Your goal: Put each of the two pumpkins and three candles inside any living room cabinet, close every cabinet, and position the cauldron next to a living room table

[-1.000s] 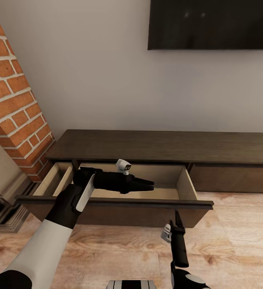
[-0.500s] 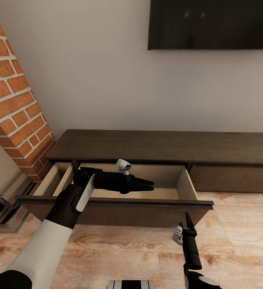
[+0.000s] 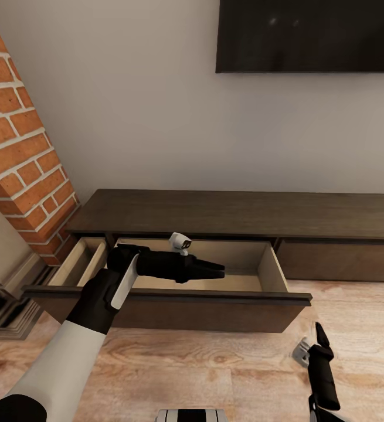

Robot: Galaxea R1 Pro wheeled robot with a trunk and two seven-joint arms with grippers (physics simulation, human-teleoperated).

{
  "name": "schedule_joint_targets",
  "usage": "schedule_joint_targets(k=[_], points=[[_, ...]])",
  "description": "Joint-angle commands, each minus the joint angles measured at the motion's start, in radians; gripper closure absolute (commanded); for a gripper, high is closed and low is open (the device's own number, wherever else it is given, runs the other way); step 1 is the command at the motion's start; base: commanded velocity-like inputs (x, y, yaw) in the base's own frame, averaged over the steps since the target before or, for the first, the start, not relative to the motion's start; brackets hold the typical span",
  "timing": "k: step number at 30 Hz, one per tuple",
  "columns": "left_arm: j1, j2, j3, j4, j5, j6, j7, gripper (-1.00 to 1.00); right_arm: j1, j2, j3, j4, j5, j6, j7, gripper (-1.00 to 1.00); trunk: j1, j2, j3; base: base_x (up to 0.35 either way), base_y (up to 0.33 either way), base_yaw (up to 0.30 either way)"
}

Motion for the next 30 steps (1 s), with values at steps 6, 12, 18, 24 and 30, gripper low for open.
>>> schedule_joint_targets(k=[6, 12, 18, 24, 30], points=[[0.0, 0.0, 0.0, 0.001, 0.0, 0.0, 0.0, -1.0, 0.0, -0.048, -0.117, 0.008, 0.001, -0.016, 0.037, -1.0, 0.0, 0.0, 0.0, 0.0, 0.0, 0.0], [0.0, 0.0, 0.0, 0.003, -0.001, 0.0, 0.0, -1.0, 0.0, -0.106, -0.248, -0.007, 0.0, -0.056, 0.172, -1.0, 0.0, 0.0, 0.0, 0.0, 0.0, 0.0], [0.0, 0.0, 0.0, 0.005, -0.003, 0.0, 0.001, -1.0, -0.006, -0.146, -0.34, -0.132, -0.005, -0.06, 0.409, -1.0, 0.0, 0.0, 0.0, 0.0, 0.0, 0.0], [0.0, -0.001, -0.001, 0.006, -0.003, 0.0, 0.004, -1.0, -0.018, -0.148, -0.418, -0.397, -0.244, -0.053, 0.743, -1.0, 0.0, 0.0, 0.0, 0.0, 0.0, 0.0], [0.0, -0.002, -0.002, 0.008, -0.003, -0.003, 0.007, -1.0, -0.02, -0.146, -0.431, -0.672, -0.632, -0.041, 1.132, -1.0, 0.0, 0.0, 0.0, 0.0, 0.0, 0.0]])
